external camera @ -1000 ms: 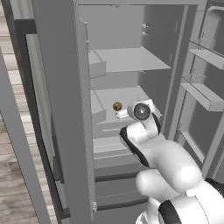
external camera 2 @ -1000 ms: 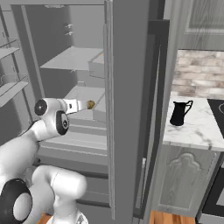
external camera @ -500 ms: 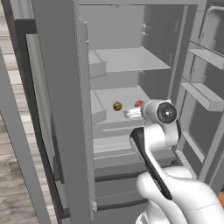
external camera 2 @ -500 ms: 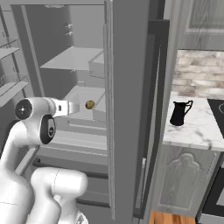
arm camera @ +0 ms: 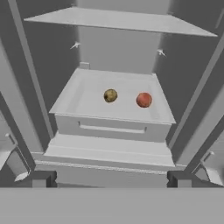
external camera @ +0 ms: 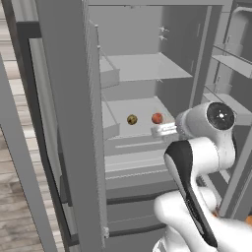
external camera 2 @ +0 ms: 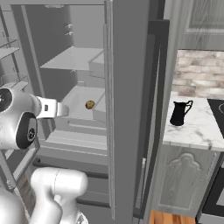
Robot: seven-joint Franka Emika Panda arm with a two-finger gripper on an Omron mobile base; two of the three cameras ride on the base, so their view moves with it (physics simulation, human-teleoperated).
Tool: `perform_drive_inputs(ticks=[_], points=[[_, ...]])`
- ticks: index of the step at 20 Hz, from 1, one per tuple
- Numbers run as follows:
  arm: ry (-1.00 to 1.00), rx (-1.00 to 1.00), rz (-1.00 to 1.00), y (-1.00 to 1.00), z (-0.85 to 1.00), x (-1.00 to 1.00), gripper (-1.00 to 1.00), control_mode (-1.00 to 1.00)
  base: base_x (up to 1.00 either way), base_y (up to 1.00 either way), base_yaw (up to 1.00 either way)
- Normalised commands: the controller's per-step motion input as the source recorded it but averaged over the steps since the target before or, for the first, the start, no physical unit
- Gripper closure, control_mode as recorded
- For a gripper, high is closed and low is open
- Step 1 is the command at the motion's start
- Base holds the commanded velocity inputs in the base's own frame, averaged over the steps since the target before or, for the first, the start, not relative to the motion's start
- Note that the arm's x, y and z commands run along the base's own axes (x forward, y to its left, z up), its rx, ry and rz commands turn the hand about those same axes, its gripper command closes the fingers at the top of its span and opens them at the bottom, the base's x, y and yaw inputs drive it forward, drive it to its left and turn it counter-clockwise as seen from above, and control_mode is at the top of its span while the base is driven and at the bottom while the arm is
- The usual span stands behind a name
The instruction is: Move the onion and potato from the top shelf to the second highest shelf to make space. Then, place the pitcher from the counter on the cleared top shelf.
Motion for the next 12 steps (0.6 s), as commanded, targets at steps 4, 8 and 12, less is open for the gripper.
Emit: perform_drive_inputs(ticks=[4,8,12], points=[[0.23,0.00,0.05,-0.09,0.44,-0.51,-1.00,-1.00,0.00,0.00,0.00],[0.17,0.00,0.00,-0.12,0.00,-0.10,-1.00,-1.00,0.00,0.00,0.00],[0.09,0.00,0.00,-0.26,0.00,-0.01,-1.00,-1.00,0.00,0.00,0.00]])
